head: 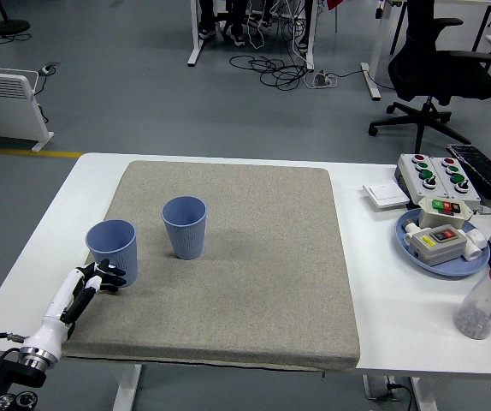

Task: Push cup pick cup insert cup

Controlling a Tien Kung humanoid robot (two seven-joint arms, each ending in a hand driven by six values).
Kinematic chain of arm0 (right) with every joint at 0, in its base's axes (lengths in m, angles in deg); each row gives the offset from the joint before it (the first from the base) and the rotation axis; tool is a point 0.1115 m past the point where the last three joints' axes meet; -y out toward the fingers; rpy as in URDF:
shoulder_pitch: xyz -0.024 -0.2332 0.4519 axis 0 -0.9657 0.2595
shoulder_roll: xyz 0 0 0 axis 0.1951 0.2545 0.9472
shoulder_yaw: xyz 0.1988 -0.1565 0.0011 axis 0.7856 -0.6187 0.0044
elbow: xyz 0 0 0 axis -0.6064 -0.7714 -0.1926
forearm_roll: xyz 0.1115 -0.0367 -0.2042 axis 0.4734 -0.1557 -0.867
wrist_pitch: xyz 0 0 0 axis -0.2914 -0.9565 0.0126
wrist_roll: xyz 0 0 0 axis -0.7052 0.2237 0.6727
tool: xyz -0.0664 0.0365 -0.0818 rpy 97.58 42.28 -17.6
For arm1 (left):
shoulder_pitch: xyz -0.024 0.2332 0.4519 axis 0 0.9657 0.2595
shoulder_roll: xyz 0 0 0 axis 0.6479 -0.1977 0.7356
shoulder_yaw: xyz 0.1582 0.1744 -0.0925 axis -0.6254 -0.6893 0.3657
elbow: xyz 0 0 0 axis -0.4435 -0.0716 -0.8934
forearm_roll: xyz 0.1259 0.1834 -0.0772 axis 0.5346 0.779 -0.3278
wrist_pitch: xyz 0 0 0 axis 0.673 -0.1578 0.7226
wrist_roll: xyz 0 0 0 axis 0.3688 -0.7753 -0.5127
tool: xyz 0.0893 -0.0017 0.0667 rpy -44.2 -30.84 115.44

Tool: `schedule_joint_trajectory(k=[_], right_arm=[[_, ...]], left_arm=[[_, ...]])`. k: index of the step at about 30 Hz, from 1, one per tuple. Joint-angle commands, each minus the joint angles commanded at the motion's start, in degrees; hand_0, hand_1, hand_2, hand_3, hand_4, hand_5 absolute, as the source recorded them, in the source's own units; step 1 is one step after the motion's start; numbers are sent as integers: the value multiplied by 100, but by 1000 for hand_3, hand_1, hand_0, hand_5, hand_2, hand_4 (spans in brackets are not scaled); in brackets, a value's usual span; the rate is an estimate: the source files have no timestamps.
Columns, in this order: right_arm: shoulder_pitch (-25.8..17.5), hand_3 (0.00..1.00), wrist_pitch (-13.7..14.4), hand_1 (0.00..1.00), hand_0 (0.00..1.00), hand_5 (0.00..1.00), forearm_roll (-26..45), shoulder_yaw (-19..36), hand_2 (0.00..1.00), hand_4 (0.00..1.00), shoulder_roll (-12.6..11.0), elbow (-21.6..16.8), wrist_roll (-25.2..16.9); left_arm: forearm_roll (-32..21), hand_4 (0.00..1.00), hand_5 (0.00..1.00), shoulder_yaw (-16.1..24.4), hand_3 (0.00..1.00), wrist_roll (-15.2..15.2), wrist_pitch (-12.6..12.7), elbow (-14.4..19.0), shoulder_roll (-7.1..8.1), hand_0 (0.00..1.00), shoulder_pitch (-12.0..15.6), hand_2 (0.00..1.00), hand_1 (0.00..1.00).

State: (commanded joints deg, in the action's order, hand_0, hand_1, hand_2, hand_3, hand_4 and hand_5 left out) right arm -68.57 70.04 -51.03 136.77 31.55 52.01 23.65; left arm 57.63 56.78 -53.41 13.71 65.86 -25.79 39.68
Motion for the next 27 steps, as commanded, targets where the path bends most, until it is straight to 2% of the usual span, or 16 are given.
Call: schedule_joint_trajectory(k=[5, 11, 18, 21, 23, 27], right_arm=[[-5, 584, -1, 661, 726, 546, -4, -20, 669, 94, 3, 0, 3], [-7, 584, 4, 661, 726, 544, 26, -49, 669, 94, 8, 0, 2], [-6, 584, -1, 660, 726, 545, 22, -92, 669, 95, 8, 0, 6], [-8, 584, -1, 661, 726, 543, 27, -106, 669, 95, 9, 0, 9], [-10, 584, -1, 661, 726, 543, 42, -135, 669, 95, 11, 0, 7], [-18, 584, -3, 661, 726, 542, 69, -183, 669, 97, 18, 0, 3]], left_arm=[[-54, 579, 998, -68, 492, -13, -39, -315, -49, 531, -342, 519, 593], [-112, 580, 998, -98, 494, 13, -61, -617, -99, 536, -623, 524, 597], [-186, 579, 998, -187, 494, 103, -86, -1180, -234, 547, -1170, 529, 603], [-200, 578, 998, -210, 494, 137, -93, -1339, -274, 560, -1298, 533, 614], [-248, 578, 998, -235, 494, 178, -104, -1595, -311, 560, -1482, 533, 614], [-200, 576, 998, -197, 493, 187, -122, -1862, -354, 570, -1631, 533, 614]])
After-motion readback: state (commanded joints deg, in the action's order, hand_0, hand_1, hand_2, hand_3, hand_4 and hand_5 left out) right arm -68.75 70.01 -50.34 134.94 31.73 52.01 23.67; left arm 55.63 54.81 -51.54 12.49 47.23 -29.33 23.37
